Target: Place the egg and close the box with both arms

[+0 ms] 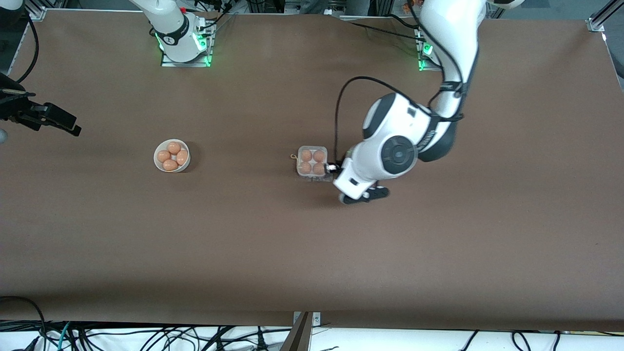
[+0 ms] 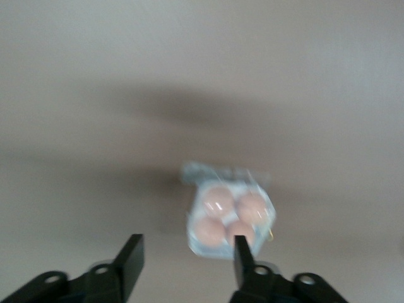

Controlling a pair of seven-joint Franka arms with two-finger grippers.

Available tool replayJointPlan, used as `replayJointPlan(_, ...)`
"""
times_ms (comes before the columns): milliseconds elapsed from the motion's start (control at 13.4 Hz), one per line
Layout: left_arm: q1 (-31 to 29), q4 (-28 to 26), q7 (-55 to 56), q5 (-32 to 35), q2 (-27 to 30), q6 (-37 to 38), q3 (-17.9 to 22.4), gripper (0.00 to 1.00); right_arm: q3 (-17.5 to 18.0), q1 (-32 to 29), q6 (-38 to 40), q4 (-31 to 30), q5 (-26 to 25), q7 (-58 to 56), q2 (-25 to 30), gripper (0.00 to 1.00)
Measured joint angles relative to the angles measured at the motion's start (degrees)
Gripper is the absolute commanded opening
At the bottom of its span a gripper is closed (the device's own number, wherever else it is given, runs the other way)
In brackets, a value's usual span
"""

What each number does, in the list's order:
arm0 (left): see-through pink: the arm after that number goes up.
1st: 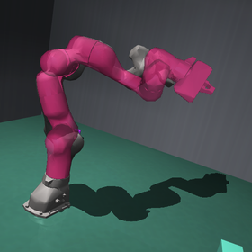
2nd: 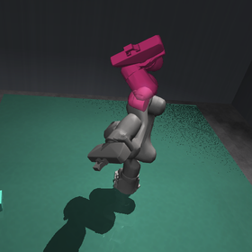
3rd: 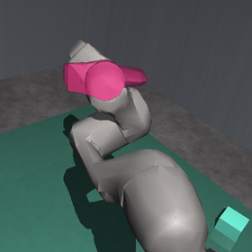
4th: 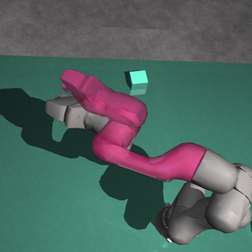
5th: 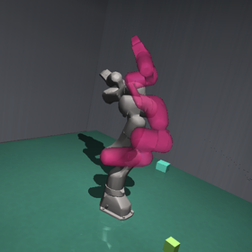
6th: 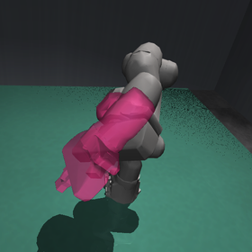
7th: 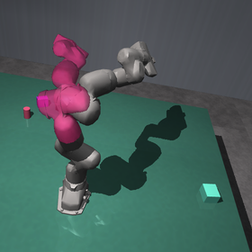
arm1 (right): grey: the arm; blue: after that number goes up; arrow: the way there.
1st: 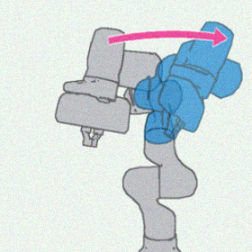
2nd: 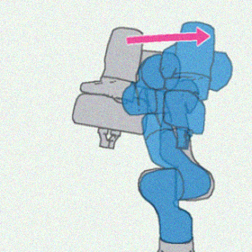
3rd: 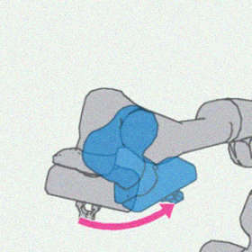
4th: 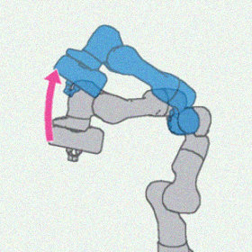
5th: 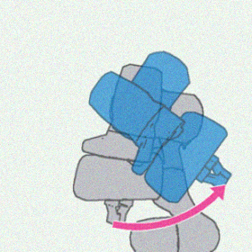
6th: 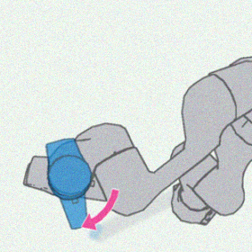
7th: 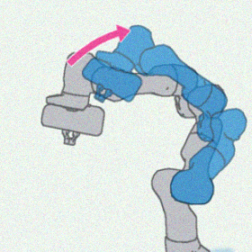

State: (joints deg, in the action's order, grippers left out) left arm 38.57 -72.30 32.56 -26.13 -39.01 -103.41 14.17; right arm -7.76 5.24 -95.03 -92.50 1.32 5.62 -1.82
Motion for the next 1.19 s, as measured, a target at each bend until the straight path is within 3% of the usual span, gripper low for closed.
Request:
replayJointPlan(75,-0.24,0.84,-0.02,4.23,0.92,0.53,1.52,0.99,0.0,0.0,0.0,0.01,0.0,0.0,0.0,1.0)
replayJointPlan(298,-2.42,2.15,-0.1,13.41,2.8,2.05,2.67,0.99,0.0,0.0,0.0,0.01,0.0,0.0,-0.01,1.0)
replayJointPlan(895,-12.11,2.71,-2.49,14.31,3.8,2.31,2.85,1.0,0.01,0.0,0.01,0.01,0.0,0.0,-0.01,1.0)
replayJointPlan(1193,-20.63,3.77,-15.79,14.33,9.58,5.35,2.65,1.0,0.02,0.0,0.01,0.06,0.0,0.0,-0.03,1.0)
